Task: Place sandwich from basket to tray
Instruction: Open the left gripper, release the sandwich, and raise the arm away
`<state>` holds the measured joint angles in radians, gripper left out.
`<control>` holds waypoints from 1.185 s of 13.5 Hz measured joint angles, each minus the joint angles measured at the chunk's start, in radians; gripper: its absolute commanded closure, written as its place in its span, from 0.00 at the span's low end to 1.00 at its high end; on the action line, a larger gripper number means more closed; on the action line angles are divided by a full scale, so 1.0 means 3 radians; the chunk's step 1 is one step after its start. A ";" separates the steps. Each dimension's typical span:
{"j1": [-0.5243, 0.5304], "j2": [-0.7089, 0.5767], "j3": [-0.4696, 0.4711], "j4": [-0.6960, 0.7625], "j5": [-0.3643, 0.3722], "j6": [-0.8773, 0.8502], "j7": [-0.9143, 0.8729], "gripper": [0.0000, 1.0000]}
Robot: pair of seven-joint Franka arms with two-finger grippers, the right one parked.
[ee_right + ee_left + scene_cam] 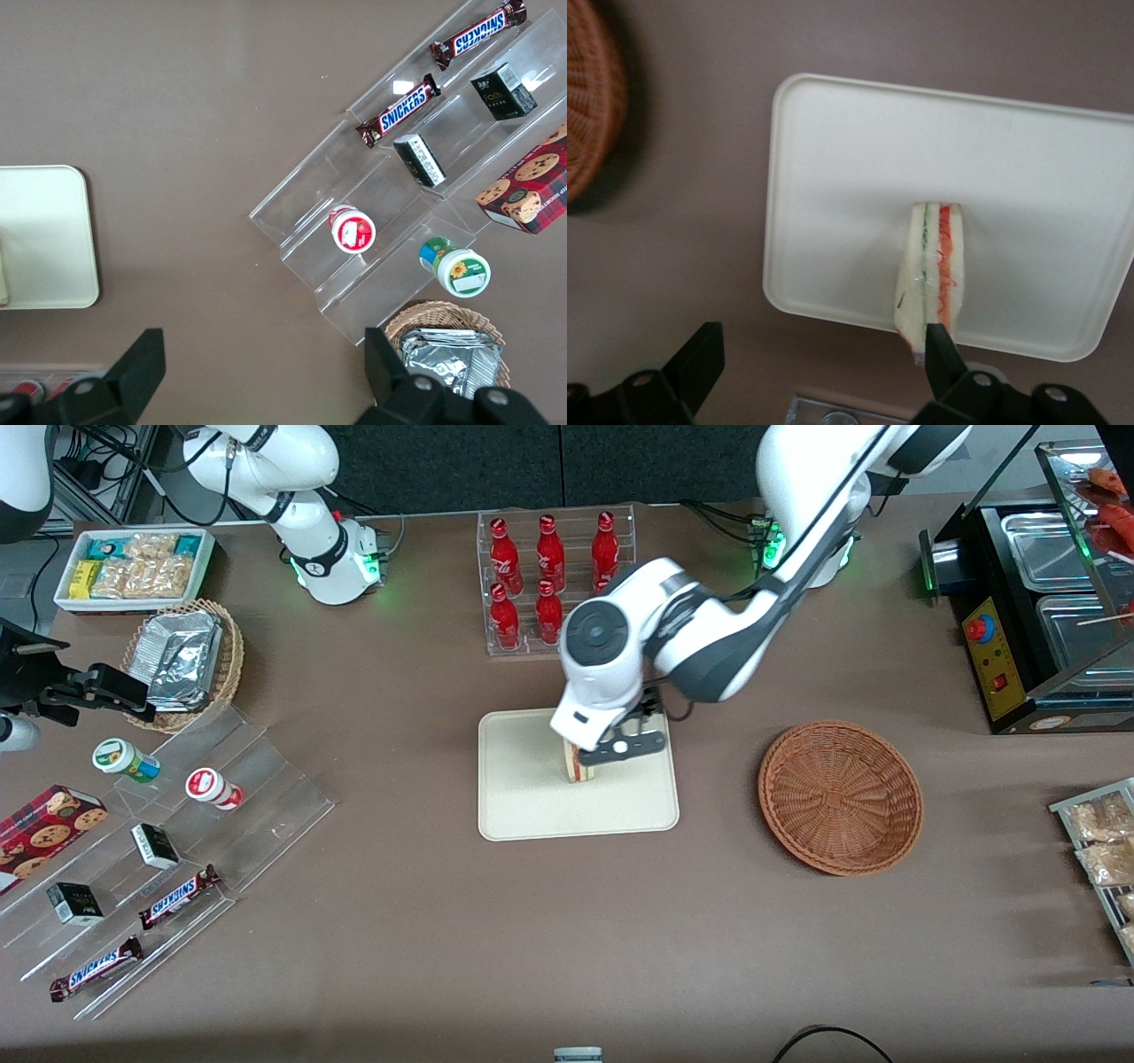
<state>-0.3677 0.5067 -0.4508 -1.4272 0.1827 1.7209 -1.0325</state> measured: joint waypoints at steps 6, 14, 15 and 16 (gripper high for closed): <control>0.0057 -0.0605 0.0458 0.0002 -0.0246 -0.0610 0.0445 0.00; 0.0070 -0.1126 0.1414 0.0002 -0.0424 -0.1186 0.1814 0.00; 0.0071 -0.1161 0.1530 0.0006 -0.0430 -0.1234 0.1945 0.00; 0.0073 -0.1191 0.1636 0.0026 -0.0440 -0.1300 0.2082 0.00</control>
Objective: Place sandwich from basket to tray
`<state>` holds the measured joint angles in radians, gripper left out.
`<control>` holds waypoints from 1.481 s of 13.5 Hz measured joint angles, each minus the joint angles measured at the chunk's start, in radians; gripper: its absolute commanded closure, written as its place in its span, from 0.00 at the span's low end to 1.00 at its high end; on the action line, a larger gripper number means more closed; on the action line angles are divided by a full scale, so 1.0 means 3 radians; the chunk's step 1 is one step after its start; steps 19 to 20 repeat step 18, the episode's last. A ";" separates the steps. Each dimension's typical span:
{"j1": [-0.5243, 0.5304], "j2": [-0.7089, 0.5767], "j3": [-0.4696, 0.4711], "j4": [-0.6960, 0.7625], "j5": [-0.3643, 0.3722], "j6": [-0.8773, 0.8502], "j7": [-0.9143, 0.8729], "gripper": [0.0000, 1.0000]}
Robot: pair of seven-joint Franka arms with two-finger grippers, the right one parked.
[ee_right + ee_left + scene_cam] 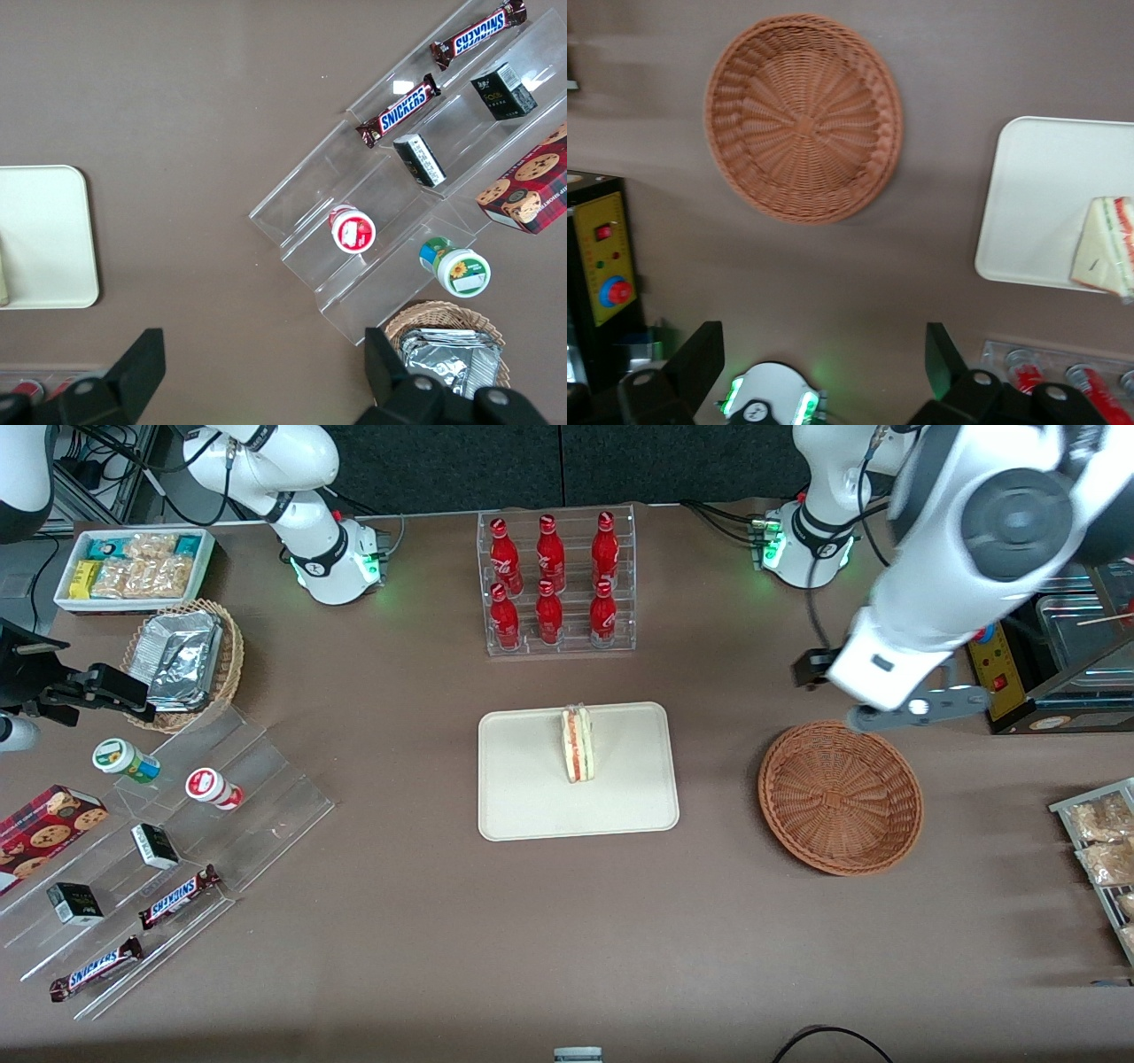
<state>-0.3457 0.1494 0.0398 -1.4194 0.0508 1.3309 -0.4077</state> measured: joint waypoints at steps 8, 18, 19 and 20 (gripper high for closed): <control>0.0592 -0.0290 0.0228 0.0142 -0.0005 -0.0394 0.1200 0.00; 0.1000 -0.0508 -0.0012 -0.0014 -0.0007 -0.0480 0.1495 0.00; 0.1000 -0.0508 -0.0012 -0.0014 -0.0007 -0.0480 0.1495 0.00; 0.1000 -0.0508 -0.0012 -0.0014 -0.0007 -0.0480 0.1495 0.00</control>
